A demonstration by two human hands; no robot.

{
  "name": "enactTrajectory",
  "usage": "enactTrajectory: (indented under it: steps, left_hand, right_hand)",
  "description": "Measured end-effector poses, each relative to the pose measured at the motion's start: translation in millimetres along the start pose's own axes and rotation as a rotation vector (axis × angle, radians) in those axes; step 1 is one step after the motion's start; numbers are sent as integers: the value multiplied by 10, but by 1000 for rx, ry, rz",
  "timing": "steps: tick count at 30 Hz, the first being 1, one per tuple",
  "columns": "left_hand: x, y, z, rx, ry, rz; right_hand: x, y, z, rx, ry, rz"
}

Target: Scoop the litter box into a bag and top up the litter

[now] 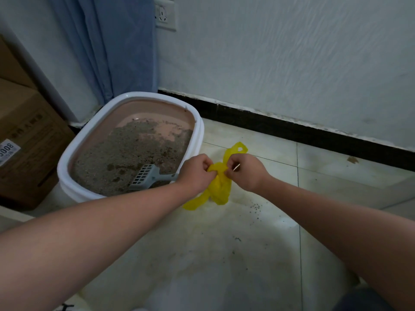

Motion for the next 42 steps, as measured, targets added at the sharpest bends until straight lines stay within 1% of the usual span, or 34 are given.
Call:
enactTrajectory:
  steps: [4,9,11,13,15,16,17,20,21,22,23,25,28,31,34,36,38,42]
  left_hand:
    - [35,58,24,-21,-4,54]
    - [-89,-60,-30,40,-104,144]
    - [-100,-72,-42,47,-112,122]
    - [-56,-58,-31,49,-95,71]
    - [-15,-47,-9,56,-73,17]
    - [-7,-41,4,60,-66,-6]
    - [-4,-36,19,61,-65,-28]
    - [-32,-27,43,83,-52,-97]
    - [-46,-40,42,108,-39,-138]
    - [-70,-52,31,135,-25,-173]
    - [-91,-53,24,149,-9,-201]
    - [-135,-19,21,139,11,-235]
    - [-177,43,37,109,21,-265]
    - [-205,37,31,126,-43,-163]
    - [-213,-51,-58,193,-141,74]
    - [-173,-100,-96,209,-159,194]
    - [-176,-107,-108,196,-174,222]
    - [-180,-139,-90,207,-271,281]
  right_hand:
    - [-174,175,2,-35,-77,-55]
    - [-369,282,-53,-66,-171,-89]
    - [-351,254,-47,-67,-145,-12]
    - [-269,194,-27,-49,-119,159]
    - [-228,103,-34,-16,-156,365]
    - [-210,60,-41,9,-164,395]
    - [-187,38,-37,41,-143,333]
    - [-73,-9,-34,172,7,-156]
    - [-41,-38,-42,205,39,-268]
    - [-5,-70,-47,223,65,-311]
    - [38,-102,-50,229,91,-304]
    - [116,-173,-48,237,133,-212]
    - [67,-260,-23,262,88,-119]
    - [-28,-217,5,206,65,-110]
    - [-71,-123,6,133,73,-81]
    - [-54,-89,14,101,74,-30]
    - [-20,-85,23,91,74,18]
    - [19,-103,19,99,94,6]
Point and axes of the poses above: each hand's wrist, its own z-axis towards the middle knuckle, its own y-axis out of the back of the hand, x = y × z, the point moved 10 cm from there along z, towards the middle knuckle, and after that the axes turned 7 degrees about y, right-handed, at the moved point
